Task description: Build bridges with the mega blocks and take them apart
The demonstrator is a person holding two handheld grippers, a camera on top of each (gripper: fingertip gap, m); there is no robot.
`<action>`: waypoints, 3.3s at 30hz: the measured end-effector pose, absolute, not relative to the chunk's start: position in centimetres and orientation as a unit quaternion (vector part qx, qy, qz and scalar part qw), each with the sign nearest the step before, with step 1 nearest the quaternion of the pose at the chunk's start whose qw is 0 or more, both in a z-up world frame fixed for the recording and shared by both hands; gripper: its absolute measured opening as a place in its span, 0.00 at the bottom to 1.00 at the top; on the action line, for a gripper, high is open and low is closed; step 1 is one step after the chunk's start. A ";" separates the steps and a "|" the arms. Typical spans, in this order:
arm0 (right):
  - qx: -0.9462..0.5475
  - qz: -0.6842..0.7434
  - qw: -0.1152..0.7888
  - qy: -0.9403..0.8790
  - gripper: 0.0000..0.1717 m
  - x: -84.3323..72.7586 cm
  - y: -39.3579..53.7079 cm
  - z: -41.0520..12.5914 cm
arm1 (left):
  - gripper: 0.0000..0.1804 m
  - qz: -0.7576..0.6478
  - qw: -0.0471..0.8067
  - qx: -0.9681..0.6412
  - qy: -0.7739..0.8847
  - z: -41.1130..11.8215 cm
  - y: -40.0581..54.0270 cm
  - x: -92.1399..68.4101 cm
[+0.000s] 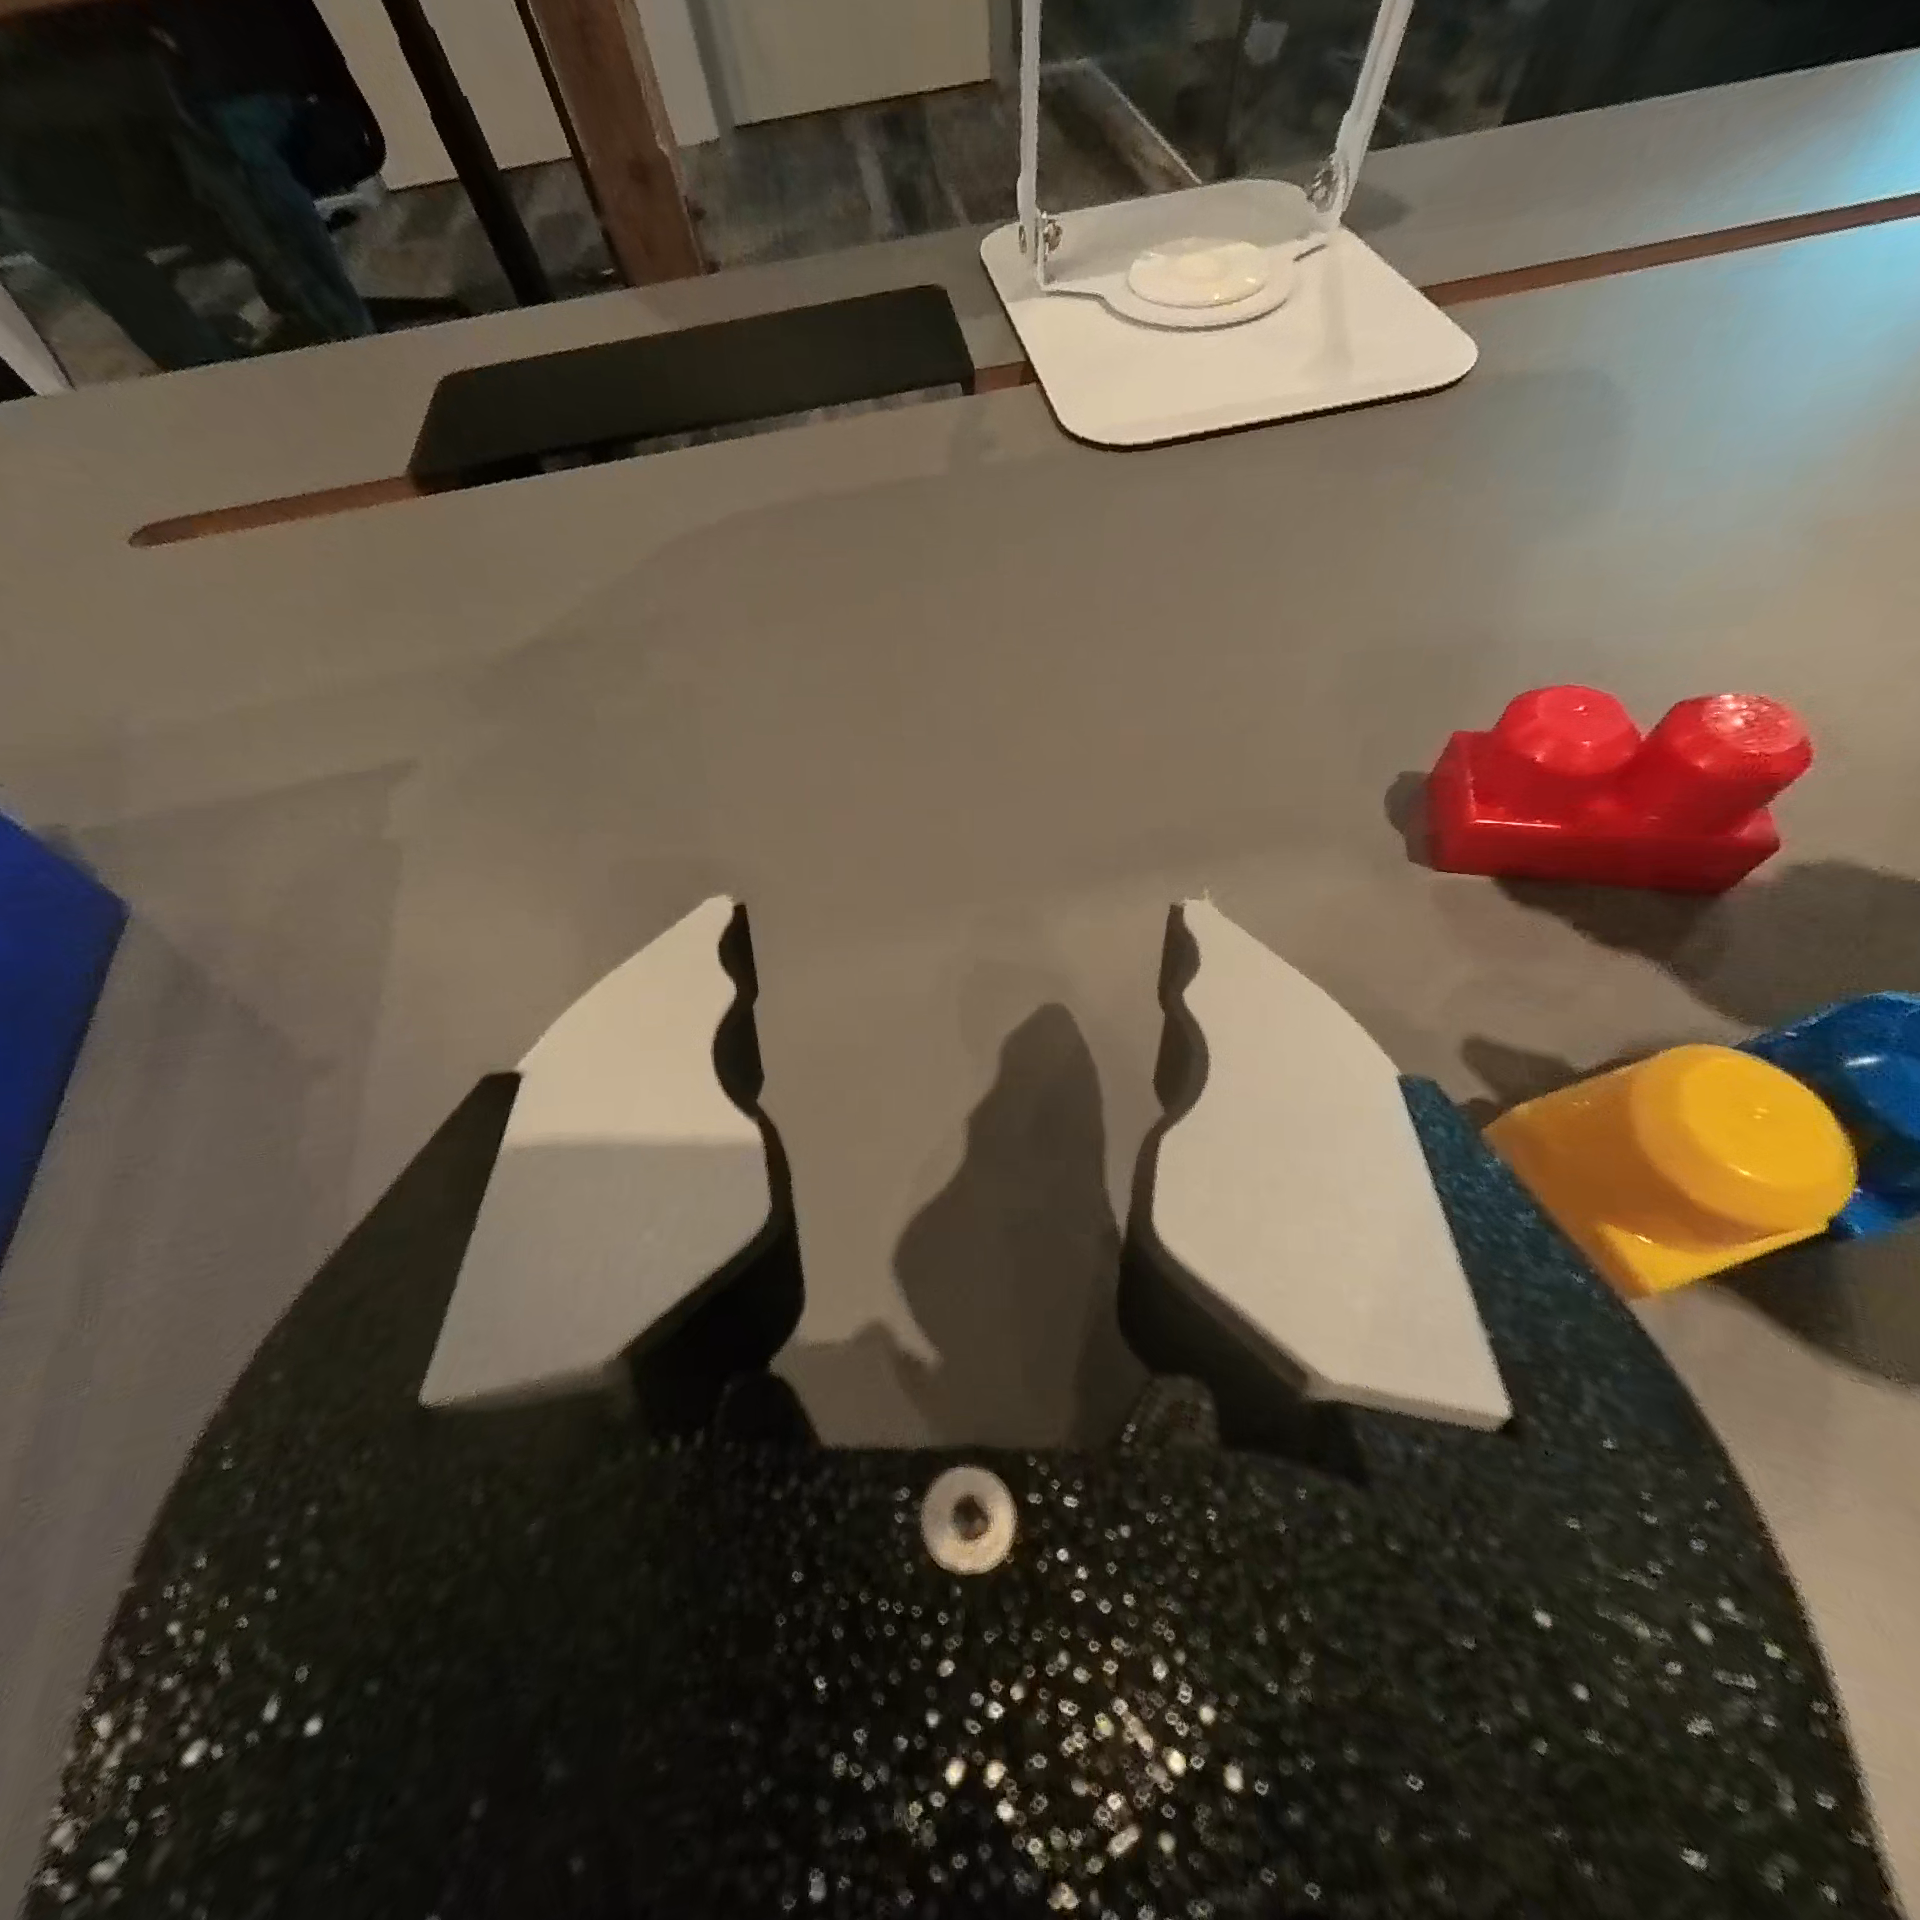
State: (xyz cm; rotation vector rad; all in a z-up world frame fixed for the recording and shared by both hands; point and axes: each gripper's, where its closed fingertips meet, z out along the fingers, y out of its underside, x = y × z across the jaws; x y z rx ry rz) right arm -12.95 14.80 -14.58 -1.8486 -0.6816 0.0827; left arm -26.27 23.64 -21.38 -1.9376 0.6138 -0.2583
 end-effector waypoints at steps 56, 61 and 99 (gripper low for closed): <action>-0.806 0.111 0.488 -0.316 0.35 -10.7 13.2 -19.1 | 0.52 -0.193 0.354 -0.725 0.558 -22.2 13.1 -21.2; -0.806 0.075 0.507 -0.297 0.35 -9.9 13.7 -18.4 | 0.54 -0.180 0.358 -0.741 0.539 -22.2 13.7 -22.3; -0.793 0.047 0.544 -0.269 0.35 -9.5 14.3 -17.1 | 0.59 -0.131 0.407 -0.739 0.520 -19.7 14.8 -23.3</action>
